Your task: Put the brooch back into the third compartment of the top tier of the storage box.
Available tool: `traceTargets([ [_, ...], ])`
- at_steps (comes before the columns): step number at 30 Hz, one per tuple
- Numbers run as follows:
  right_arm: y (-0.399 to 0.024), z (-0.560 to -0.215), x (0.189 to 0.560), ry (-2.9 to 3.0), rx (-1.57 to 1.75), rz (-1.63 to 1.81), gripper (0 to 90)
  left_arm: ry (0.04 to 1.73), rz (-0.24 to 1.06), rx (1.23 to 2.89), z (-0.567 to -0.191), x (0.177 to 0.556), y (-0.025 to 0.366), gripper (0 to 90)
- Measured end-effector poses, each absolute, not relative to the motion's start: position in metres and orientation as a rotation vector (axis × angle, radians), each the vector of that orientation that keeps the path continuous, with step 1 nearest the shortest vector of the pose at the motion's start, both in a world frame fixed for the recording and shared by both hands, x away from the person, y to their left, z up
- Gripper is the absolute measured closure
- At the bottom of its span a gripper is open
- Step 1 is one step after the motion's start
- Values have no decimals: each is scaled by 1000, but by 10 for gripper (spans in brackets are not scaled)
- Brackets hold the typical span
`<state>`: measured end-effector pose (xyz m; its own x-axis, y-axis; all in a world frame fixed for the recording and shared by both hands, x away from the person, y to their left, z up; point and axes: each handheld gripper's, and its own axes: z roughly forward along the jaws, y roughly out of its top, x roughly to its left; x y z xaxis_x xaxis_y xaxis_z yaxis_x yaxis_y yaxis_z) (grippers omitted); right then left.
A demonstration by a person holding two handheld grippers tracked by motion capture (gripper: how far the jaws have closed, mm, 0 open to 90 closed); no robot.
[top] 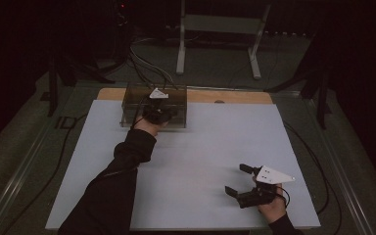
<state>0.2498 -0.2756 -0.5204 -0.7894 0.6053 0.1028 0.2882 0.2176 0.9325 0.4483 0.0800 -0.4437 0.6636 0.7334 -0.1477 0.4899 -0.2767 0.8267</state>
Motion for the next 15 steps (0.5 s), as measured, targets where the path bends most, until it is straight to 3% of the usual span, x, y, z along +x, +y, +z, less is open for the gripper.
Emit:
traceTargets([
  [15,-276,-521,251,2215,841,1601,0,1002,314,2035,-452,457,73,866],
])
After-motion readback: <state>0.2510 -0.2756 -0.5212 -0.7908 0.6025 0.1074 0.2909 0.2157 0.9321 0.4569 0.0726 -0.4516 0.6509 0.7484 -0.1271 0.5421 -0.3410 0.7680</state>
